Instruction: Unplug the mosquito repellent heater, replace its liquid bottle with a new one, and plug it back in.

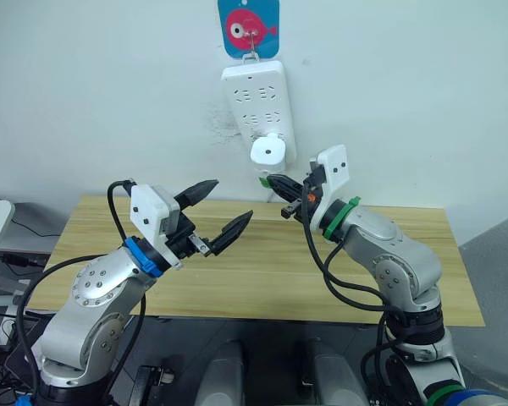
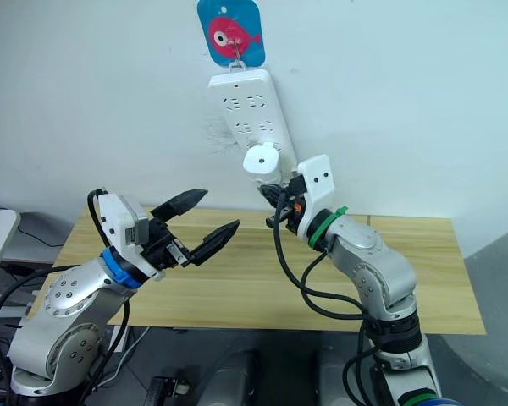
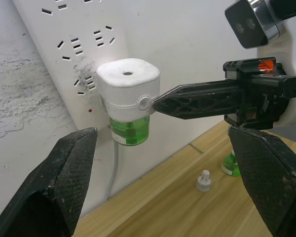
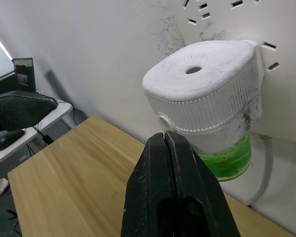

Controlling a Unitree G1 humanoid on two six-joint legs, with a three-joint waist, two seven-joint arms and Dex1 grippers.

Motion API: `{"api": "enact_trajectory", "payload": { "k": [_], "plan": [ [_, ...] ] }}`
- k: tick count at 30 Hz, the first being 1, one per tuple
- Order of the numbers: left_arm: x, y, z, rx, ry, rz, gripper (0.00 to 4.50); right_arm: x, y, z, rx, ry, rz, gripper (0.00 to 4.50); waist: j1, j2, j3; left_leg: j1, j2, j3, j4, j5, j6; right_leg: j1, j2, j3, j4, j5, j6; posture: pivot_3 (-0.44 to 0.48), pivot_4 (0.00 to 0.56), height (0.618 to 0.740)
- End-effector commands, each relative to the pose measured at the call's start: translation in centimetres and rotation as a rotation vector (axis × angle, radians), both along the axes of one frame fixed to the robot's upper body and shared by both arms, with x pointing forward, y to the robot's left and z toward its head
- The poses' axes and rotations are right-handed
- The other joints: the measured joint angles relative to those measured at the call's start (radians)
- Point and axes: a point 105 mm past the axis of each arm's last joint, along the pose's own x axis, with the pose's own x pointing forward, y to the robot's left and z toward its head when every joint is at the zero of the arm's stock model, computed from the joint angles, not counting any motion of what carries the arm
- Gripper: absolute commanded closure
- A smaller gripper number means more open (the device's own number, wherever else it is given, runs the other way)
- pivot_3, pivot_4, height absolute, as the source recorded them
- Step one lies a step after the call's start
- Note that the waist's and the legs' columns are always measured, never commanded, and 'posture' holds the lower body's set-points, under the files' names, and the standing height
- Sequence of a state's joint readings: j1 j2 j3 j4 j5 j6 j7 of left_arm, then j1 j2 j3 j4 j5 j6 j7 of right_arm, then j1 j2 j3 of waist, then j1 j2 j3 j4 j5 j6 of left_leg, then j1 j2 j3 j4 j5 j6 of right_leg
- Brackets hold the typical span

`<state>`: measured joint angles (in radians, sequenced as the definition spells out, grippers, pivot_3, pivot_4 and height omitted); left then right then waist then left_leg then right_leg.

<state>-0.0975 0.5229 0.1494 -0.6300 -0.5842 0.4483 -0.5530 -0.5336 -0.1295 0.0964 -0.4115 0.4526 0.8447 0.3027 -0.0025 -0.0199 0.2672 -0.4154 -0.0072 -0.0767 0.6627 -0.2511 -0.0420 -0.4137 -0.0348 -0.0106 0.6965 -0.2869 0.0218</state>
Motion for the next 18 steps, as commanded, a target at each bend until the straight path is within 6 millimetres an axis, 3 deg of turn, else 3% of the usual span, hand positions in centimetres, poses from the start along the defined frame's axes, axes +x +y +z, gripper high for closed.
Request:
{"api": "enact_trajectory", "payload": {
  "k": [1, 18],
  "plan": [
    [-0.5, -0.4, 1.0, 0.001, -0.054, -0.011, 0.00, -0.7, 0.2, 1.6, 0.029, -0.056, 0.018, 4.49, 0.000, 0.000, 0.000, 0.000, 0.000, 0.000, 0.000, 0.000, 0.000, 0.000, 0.000, 0.000, 0.000, 0.000, 0.000, 0.079, 0.250, 0.740],
    [-0.7, -0.4, 0.9, 0.004, -0.051, -0.013, 0.00, -0.5, 1.6, 1.7, 0.025, -0.072, 0.021, 4.49, 0.000, 0.000, 0.000, 0.000, 0.000, 0.000, 0.000, 0.000, 0.000, 0.000, 0.000, 0.000, 0.000, 0.000, 0.000, 0.084, 0.256, 0.740]
  ]
}}
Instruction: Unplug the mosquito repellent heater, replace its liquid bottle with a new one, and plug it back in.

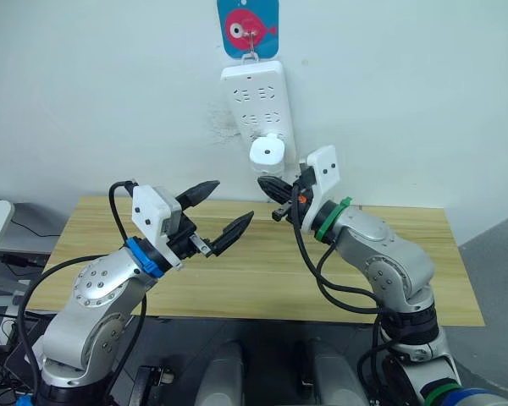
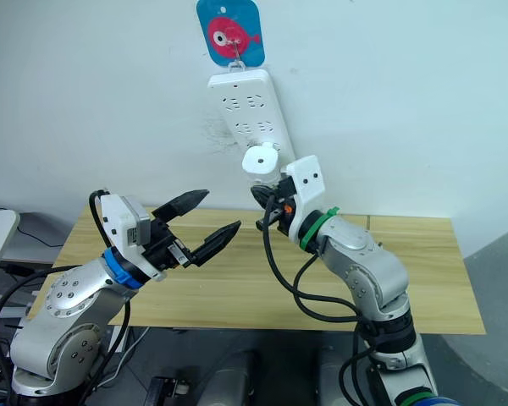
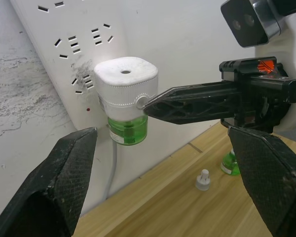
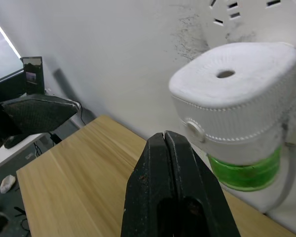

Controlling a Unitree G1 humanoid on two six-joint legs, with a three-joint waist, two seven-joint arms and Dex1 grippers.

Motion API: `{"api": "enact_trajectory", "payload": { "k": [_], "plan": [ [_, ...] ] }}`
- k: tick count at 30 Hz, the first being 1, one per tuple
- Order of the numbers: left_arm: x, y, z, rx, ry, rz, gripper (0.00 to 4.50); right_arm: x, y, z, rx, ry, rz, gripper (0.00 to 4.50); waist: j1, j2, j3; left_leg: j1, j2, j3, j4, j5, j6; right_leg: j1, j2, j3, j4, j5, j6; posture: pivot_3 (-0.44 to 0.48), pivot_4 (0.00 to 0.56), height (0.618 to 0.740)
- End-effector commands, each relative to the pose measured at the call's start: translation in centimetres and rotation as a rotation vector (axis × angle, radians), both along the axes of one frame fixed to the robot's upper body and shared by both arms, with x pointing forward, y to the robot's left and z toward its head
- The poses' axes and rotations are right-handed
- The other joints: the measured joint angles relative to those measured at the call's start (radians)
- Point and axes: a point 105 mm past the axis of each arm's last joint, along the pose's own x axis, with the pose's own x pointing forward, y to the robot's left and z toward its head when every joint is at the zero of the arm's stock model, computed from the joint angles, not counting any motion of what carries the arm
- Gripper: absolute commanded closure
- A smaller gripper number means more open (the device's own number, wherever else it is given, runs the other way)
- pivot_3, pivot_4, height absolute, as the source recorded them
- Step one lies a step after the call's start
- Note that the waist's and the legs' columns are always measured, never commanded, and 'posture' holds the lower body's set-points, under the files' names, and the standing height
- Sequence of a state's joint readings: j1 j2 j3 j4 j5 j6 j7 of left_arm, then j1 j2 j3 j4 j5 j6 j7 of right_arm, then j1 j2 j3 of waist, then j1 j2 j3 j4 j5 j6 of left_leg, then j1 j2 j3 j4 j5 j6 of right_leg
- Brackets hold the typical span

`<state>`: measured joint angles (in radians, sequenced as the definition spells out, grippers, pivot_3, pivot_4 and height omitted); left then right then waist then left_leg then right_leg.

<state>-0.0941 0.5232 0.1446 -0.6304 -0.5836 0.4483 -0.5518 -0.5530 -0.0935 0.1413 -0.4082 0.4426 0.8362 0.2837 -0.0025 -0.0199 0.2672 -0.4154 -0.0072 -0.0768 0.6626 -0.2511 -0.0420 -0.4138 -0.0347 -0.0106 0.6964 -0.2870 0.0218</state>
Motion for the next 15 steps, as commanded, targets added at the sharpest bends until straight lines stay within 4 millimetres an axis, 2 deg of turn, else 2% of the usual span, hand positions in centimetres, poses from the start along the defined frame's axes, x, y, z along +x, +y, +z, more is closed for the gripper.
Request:
{"api": "enact_trajectory", "payload": {
  "k": [1, 15],
  "plan": [
    [-0.7, -0.3, 1.1, 0.003, -0.056, -0.011, 0.00, 0.1, -0.2, 1.4, 0.017, -0.061, -0.021, 4.49, 0.000, 0.000, 0.000, 0.000, 0.000, 0.000, 0.000, 0.000, 0.000, 0.000, 0.000, 0.000, 0.000, 0.000, 0.000, 0.084, 0.256, 0.740],
    [-0.8, -0.6, 0.9, 0.000, -0.049, -0.014, 0.00, 0.6, -1.6, 1.3, -0.003, -0.074, -0.057, 4.49, 0.000, 0.000, 0.000, 0.000, 0.000, 0.000, 0.000, 0.000, 0.000, 0.000, 0.000, 0.000, 0.000, 0.000, 0.000, 0.081, 0.257, 0.740]
  ]
}}
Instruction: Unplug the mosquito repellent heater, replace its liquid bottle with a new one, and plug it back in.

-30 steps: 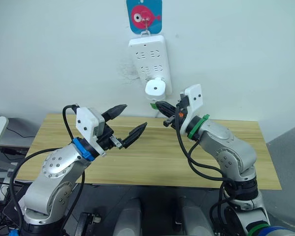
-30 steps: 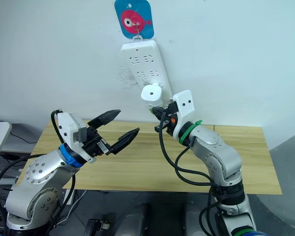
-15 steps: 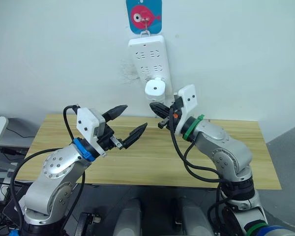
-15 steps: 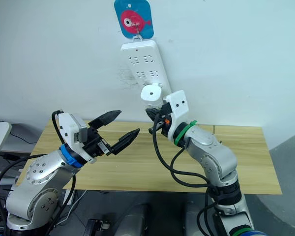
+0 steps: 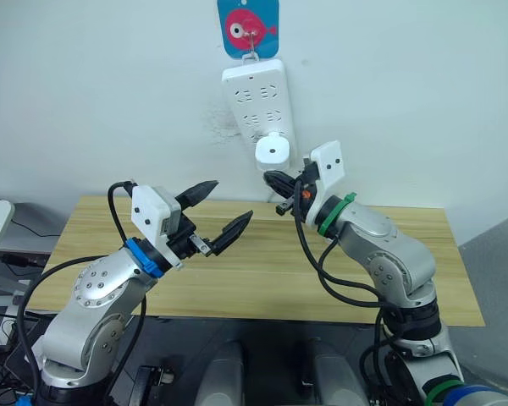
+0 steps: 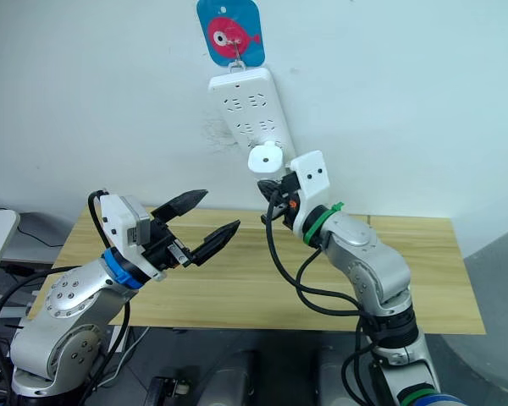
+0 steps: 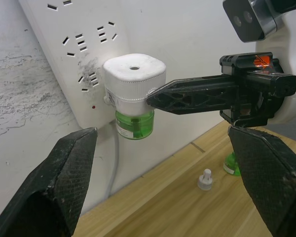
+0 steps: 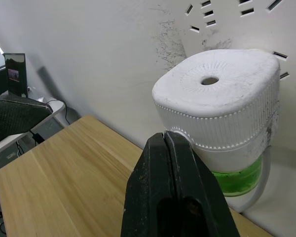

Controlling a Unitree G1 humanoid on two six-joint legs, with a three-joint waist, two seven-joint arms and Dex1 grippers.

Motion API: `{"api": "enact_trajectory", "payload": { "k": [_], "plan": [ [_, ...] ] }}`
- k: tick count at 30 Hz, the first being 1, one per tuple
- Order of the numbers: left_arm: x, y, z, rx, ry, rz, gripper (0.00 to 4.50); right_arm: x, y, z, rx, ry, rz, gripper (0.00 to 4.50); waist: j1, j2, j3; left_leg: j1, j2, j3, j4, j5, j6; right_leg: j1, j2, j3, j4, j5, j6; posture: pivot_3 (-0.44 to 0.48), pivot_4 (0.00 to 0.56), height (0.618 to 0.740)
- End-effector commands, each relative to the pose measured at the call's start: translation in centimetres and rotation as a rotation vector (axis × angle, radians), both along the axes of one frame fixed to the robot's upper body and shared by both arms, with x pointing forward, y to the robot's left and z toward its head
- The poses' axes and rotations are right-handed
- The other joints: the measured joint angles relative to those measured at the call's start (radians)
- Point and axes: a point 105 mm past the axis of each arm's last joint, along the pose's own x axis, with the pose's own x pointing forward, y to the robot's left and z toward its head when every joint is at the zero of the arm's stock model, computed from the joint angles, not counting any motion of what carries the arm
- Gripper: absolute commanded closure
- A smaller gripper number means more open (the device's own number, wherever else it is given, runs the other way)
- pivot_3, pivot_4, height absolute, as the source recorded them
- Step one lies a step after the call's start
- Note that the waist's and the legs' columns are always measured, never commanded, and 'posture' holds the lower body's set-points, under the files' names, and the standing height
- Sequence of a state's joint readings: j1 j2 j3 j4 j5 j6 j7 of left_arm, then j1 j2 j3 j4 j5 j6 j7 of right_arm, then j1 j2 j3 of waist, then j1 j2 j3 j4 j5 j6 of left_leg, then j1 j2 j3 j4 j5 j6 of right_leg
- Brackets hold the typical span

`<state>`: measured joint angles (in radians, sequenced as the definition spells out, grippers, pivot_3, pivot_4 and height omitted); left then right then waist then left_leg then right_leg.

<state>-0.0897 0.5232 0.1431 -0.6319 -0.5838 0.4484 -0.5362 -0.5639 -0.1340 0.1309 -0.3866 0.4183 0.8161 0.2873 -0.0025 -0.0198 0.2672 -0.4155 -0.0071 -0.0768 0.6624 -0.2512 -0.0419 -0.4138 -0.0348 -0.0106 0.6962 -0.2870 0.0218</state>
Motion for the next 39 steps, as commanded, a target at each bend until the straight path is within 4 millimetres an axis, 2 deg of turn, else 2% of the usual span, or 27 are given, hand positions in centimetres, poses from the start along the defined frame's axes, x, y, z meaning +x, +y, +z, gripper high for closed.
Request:
{"api": "enact_trajectory", "payload": {
  "k": [1, 13, 25, 39],
  "plan": [
    [-0.9, -0.7, 1.0, 0.004, -0.052, -0.030, 0.00, -0.2, -0.5, 1.4, 0.036, -0.054, -0.014, 4.49, 0.000, 0.000, 0.000, 0.000, 0.000, 0.000, 0.000, 0.000, 0.000, 0.000, 0.000, 0.000, 0.000, 0.000, 0.000, 0.079, 0.259, 0.740],
    [-0.9, -0.7, 0.9, 0.007, -0.051, -0.034, 0.00, -0.3, -1.3, 1.4, 0.043, -0.044, -0.015, 4.49, 0.000, 0.000, 0.000, 0.000, 0.000, 0.000, 0.000, 0.000, 0.000, 0.000, 0.000, 0.000, 0.000, 0.000, 0.000, 0.075, 0.257, 0.740],
    [-0.9, -0.8, 1.0, 0.006, -0.055, -0.040, 0.00, -1.8, 0.0, 0.9, 0.008, -0.047, 0.071, 4.49, -0.002, 0.000, 0.000, 0.000, 0.000, 0.000, 0.000, 0.000, 0.000, 0.000, 0.000, 0.000, -0.001, 0.000, 0.000, 0.071, 0.254, 0.740],
    [-0.9, -1.0, 1.0, 0.003, -0.057, -0.040, 0.00, -0.8, -0.3, 1.2, 0.013, -0.062, 0.015, 4.49, -0.001, 0.000, 0.000, 0.000, 0.000, 0.000, 0.000, 0.000, 0.000, 0.000, 0.000, 0.000, -0.001, 0.000, 0.000, 0.079, 0.247, 0.740]
  ]
}}
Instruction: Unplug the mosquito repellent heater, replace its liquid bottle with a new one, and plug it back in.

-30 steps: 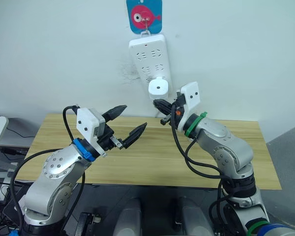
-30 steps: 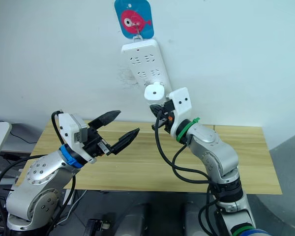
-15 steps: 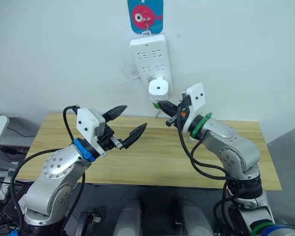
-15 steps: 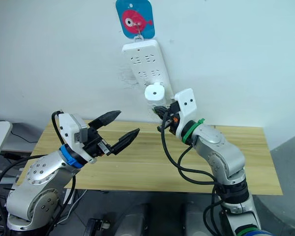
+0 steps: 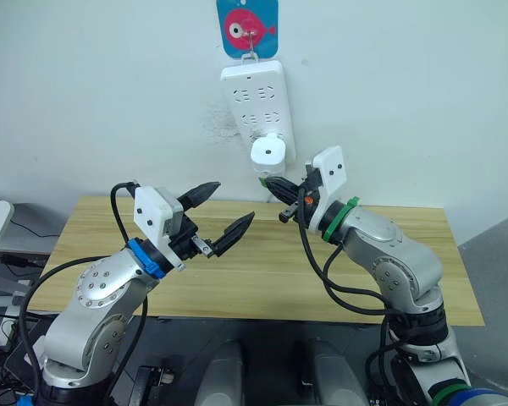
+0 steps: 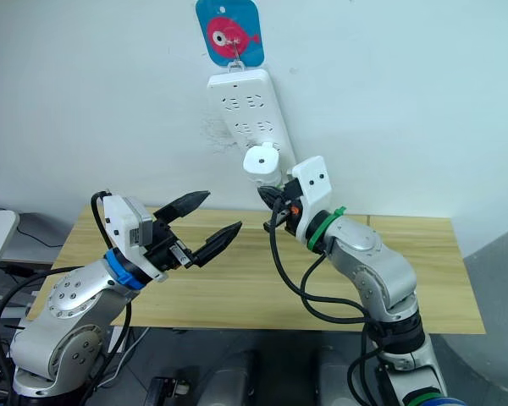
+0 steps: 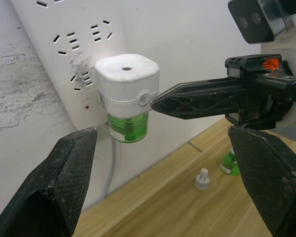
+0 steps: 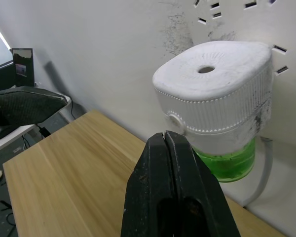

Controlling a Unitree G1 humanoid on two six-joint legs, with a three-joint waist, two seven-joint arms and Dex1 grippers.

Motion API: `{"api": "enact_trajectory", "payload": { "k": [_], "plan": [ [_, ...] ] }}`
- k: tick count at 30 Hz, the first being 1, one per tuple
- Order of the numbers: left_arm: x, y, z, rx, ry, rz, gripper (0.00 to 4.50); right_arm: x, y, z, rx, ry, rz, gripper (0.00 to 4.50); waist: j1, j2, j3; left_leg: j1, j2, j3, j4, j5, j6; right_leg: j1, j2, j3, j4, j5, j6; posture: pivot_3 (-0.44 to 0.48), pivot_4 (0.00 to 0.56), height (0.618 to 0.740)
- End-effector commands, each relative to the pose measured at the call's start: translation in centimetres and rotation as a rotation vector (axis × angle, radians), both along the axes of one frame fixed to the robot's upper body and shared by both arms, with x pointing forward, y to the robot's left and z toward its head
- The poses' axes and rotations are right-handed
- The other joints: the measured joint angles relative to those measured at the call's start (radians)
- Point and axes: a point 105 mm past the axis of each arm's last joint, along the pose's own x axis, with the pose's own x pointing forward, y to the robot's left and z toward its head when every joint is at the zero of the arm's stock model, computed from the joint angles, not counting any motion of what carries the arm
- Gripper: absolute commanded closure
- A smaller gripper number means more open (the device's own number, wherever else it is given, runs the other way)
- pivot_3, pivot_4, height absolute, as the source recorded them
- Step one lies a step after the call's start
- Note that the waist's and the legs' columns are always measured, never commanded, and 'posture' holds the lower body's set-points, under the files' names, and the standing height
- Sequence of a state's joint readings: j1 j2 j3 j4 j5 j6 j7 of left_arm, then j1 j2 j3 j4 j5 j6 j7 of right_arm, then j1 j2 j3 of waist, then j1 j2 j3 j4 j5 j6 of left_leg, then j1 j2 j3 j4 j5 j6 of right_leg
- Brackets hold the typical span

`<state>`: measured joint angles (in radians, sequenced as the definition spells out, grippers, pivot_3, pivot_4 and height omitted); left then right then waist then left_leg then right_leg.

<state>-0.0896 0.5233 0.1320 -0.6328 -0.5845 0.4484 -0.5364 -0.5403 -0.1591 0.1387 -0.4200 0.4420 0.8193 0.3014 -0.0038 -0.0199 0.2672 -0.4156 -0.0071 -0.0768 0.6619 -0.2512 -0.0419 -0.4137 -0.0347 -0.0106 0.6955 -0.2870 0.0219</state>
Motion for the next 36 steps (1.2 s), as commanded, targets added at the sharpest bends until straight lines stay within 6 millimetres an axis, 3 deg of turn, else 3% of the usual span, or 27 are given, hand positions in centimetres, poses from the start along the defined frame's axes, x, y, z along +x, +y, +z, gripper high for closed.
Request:
{"api": "enact_trajectory", "payload": {
  "k": [1, 28, 32, 36],
  "plan": [
    [-0.9, -0.7, 1.1, 0.002, -0.062, -0.029, 0.00, 0.0, -0.2, 1.4, 0.022, -0.061, -0.018, 4.49, 0.000, 0.000, 0.000, 0.000, 0.000, 0.000, 0.000, 0.000, 0.000, 0.000, 0.000, 0.000, 0.000, 0.000, 0.000, 0.079, 0.247, 0.740],
    [-1.0, -0.9, 1.1, -0.003, -0.058, -0.032, 0.00, 1.9, -3.1, 2.2, 0.059, -0.077, -0.180, 4.49, 0.001, 0.000, 0.000, 0.000, 0.000, 0.000, 0.000, 0.000, 0.000, 0.000, 0.000, 0.000, 0.000, 0.000, 0.000, 0.066, 0.254, 0.740],
    [-0.8, -0.9, 1.1, -0.002, -0.060, -0.033, 0.00, 1.8, -3.0, 2.4, 0.064, -0.075, -0.164, 4.49, 0.001, 0.000, 0.000, 0.000, 0.000, 0.000, 0.001, 0.000, 0.000, 0.000, 0.000, 0.000, 0.000, 0.000, 0.000, 0.066, 0.254, 0.740],
    [-0.7, -0.7, 0.9, 0.009, -0.060, -0.027, 0.00, 0.3, -1.7, 2.0, 0.033, -0.077, -0.038, 4.49, 0.001, 0.000, 0.000, 0.000, 0.000, 0.000, 0.001, 0.000, 0.000, 0.000, 0.000, 0.000, 0.000, 0.000, 0.000, 0.067, 0.252, 0.740]
  ]
}}
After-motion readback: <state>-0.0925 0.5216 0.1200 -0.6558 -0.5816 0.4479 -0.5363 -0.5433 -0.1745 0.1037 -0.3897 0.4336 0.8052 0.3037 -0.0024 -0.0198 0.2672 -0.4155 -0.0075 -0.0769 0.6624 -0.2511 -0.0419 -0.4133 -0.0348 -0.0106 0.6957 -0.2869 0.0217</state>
